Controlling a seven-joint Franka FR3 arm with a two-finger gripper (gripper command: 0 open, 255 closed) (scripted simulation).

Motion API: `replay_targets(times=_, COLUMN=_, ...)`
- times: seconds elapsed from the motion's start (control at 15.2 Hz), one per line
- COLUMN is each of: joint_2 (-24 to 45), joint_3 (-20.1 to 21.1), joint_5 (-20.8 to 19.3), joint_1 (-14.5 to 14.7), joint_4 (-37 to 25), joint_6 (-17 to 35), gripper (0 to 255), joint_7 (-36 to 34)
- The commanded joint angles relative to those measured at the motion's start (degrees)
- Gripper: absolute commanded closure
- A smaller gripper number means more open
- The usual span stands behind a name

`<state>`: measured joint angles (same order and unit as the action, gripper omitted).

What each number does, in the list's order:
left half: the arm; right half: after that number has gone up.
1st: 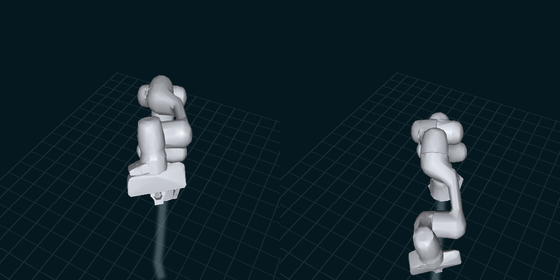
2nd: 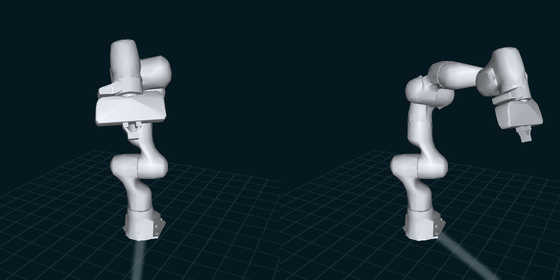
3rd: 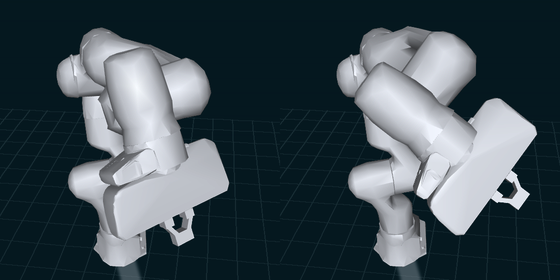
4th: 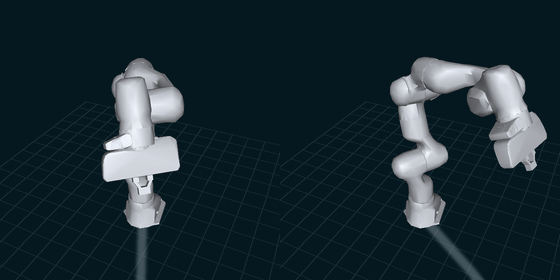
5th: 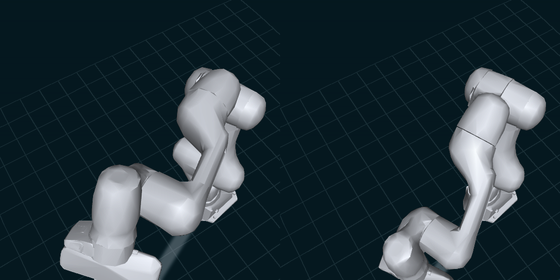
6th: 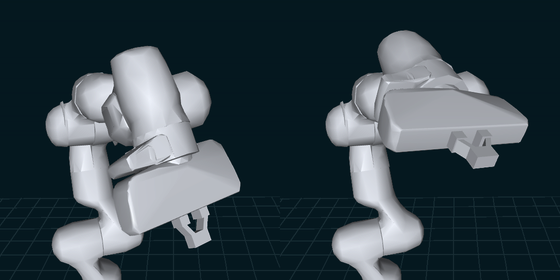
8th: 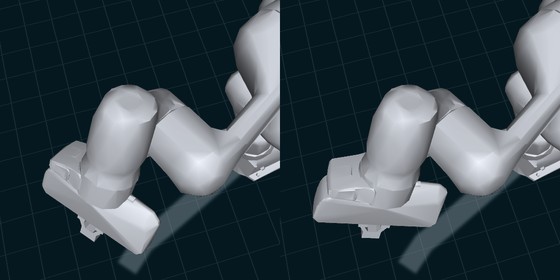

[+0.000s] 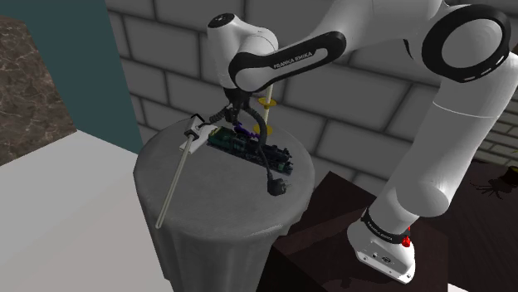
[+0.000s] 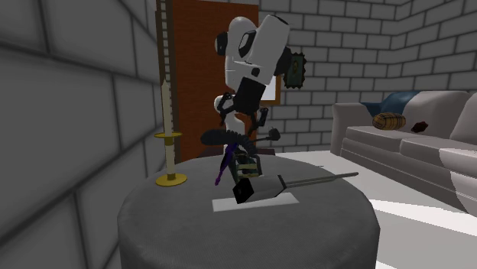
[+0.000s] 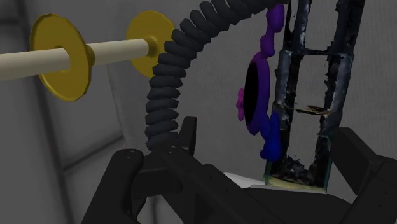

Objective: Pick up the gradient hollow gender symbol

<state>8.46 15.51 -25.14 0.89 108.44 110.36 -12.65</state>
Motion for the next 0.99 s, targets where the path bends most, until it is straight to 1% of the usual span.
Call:
replay_targets(times=0.0, joint_2=1.11, joint_3=-0.05, joint_5=-0.68, joint_1=0.12, joint_4=0.35, joint_6=1.14, gripper=0, joint_7=-0.8)
replay_targets(times=0.26, joint_2=2.29, joint_3=-0.22, joint_5=-1.51, joint_1=0.13, joint_4=1.91, joint_6=3.58, gripper=0, joint_7=-2.05)
replay_targets(times=0.4, joint_2=2.47, joint_3=-0.24, joint_5=-1.63, joint_1=0.13, joint_4=2.13, joint_6=3.92, gripper=0, joint_7=-2.23)
replay_targets(times=0.46, joint_2=2.41, joint_3=-0.22, joint_5=-1.63, joint_1=0.15, joint_4=2.25, joint_6=3.97, gripper=255, joint_7=-2.29)
replay_targets(times=0.92, joint_2=2.32, joint_3=-0.19, joint_5=-1.59, joint_1=0.18, joint_4=2.27, joint_6=3.89, gripper=255, joint_7=-2.32)
